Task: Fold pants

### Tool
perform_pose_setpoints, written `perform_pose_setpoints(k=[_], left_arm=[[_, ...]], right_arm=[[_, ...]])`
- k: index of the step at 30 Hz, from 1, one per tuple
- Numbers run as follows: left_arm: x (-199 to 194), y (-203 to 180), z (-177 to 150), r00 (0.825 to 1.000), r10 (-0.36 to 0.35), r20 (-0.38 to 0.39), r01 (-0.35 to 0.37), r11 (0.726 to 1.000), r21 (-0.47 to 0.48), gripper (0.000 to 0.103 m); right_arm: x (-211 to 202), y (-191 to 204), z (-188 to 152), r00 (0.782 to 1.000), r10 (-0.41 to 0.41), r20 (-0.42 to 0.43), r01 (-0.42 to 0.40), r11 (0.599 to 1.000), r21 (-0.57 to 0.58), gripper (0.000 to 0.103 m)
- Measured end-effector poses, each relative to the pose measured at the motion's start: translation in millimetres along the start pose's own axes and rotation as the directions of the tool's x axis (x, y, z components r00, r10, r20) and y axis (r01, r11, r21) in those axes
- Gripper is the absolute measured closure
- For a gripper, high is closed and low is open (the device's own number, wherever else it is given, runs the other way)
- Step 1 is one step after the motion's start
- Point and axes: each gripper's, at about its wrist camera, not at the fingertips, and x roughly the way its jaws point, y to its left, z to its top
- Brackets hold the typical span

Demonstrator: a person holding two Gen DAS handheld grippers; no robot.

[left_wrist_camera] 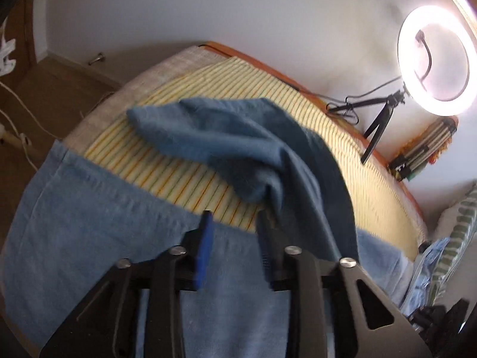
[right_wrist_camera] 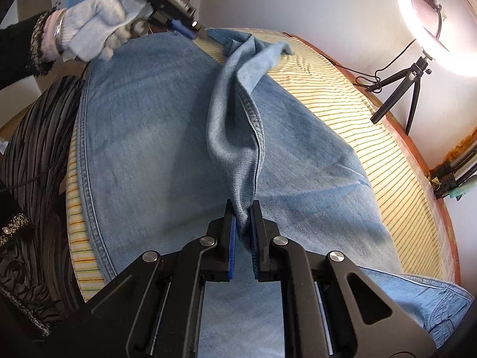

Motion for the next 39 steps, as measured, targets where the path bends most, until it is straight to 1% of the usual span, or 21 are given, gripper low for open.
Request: perform_pose_setpoints(k=[2, 3, 5, 7, 8, 9, 10, 12, 15, 18, 20, 21, 22, 24, 25, 26, 27, 29, 32, 35, 39], left_arm=[[3.7, -14.5, 16.6, 1.000, 0.011, 0.012, -0.011, 1.000, 0.029, 0.056], [5.8, -18.1, 22.0, 1.000, 0.015, 0.002, -0.015, 0.999, 0.048, 0.048], [19.3, -35.4, 36.5, 0.999, 0.021, -0.032, -0.019, 0.997, 0.081, 0.044], [31.2, -52.0, 48.0, 0.999, 0.026, -0.041, -0.022, 0.995, 0.093, 0.042], [40.5, -61.2, 52.9, 0.998, 0.031, -0.057, -0.024, 0.994, 0.103, 0.035], [51.3, -69.4, 57.4, 0.995, 0.040, -0.088, -0.029, 0.992, 0.119, 0.031], [62.1, -78.3, 60.5, 0.992, 0.064, -0.105, -0.049, 0.990, 0.136, 0.031], [81.6, -97.0, 66.0, 0.983, 0.145, -0.110, -0.125, 0.977, 0.170, 0.031], [107.4, -118.2, 67.1, 0.966, 0.225, -0.125, -0.195, 0.957, 0.217, 0.031], [134.7, -129.6, 65.2, 0.931, 0.335, -0.147, -0.288, 0.919, 0.270, 0.031], [142.4, -128.4, 64.1, 0.924, 0.357, -0.140, -0.311, 0.911, 0.270, 0.031], [144.2, -124.8, 63.7, 0.922, 0.363, -0.138, -0.320, 0.911, 0.259, 0.033], [145.0, -118.8, 63.5, 0.924, 0.355, -0.138, -0.317, 0.918, 0.238, 0.034], [142.3, -108.3, 63.7, 0.936, 0.329, -0.128, -0.301, 0.933, 0.198, 0.064], [139.0, -104.3, 63.9, 0.941, 0.318, -0.112, -0.295, 0.937, 0.189, 0.072], [134.4, -100.4, 64.5, 0.951, 0.295, -0.096, -0.275, 0.944, 0.182, 0.092], [130.1, -96.6, 65.1, 0.956, 0.279, -0.088, -0.261, 0.949, 0.178, 0.096], [116.3, -89.1, 70.6, 0.972, 0.228, -0.057, -0.217, 0.964, 0.151, 0.097], [88.4, -81.3, 76.4, 0.985, 0.173, -0.004, -0.171, 0.976, 0.134, 0.100], [47.1, -69.5, 82.1, 0.987, 0.141, 0.082, -0.150, 0.981, 0.121, 0.100], [-0.4, -40.1, 84.9, 0.987, 0.085, 0.136, -0.096, 0.993, 0.075, 0.100]], right_arm=[[1.3, 0.4, -1.0, 1.000, 0.003, -0.005, -0.003, 1.000, 0.003, 0.094], [2.8, -0.4, -1.1, 1.000, 0.005, -0.009, -0.005, 1.000, 0.005, 0.094], [5.5, -2.1, -1.2, 1.000, 0.011, -0.014, -0.011, 1.000, 0.013, 0.094], [7.7, -2.8, -1.4, 1.000, 0.015, -0.016, -0.015, 1.000, 0.016, 0.094], [8.8, -3.6, -1.4, 1.000, 0.019, -0.016, -0.018, 1.000, 0.019, 0.094], [9.2, -3.6, -1.9, 1.000, 0.021, -0.017, -0.020, 1.000, 0.020, 0.094], [10.3, -4.7, -2.2, 1.000, 0.023, -0.016, -0.022, 1.000, 0.021, 0.094], [11.5, -5.7, -2.9, 0.999, 0.029, -0.015, -0.029, 0.999, 0.027, 0.094], [13.8, -8.2, -4.1, 0.999, 0.038, -0.010, -0.037, 0.999, 0.035, 0.094], [15.1, -8.7, -4.8, 0.999, 0.042, -0.008, -0.041, 0.999, 0.035, 0.094], [15.0, -9.5, -4.9, 0.999, 0.041, -0.004, -0.041, 0.998, 0.038, 0.094], [14.7, -9.9, -5.0, 0.999, 0.040, -0.002, -0.040, 0.998, 0.040, 0.094], [14.3, -10.0, -5.1, 0.999, 0.039, 0.000, -0.039, 0.998, 0.041, 0.094], [13.4, -10.1, -5.4, 0.999, 0.035, 0.003, -0.035, 0.999, 0.040, 0.094], [13.1, -9.7, -5.4, 1.000, 0.031, 0.002, -0.031, 0.999, 0.039, 0.094], [13.3, -10.1, -5.2, 1.000, 0.026, 0.001, -0.026, 0.999, 0.039, 0.094], [13.0, -9.9, -5.1, 1.000, 0.021, 0.000, -0.021, 0.999, 0.040, 0.094], [13.0, -10.4, -3.6, 1.000, 0.003, -0.001, -0.003, 0.999, 0.043, 0.094], [9.7, -14.2, 0.4, 0.999, -0.043, 0.000, 0.043, 0.997, 0.058, 0.094], [3.0, -21.1, 6.7, 0.995, -0.096, 0.008, 0.095, 0.992, 0.078, 0.095], [-18.1, -33.6, 18.9, 0.987, -0.151, 0.054, 0.144, 0.983, 0.116, 0.097]])
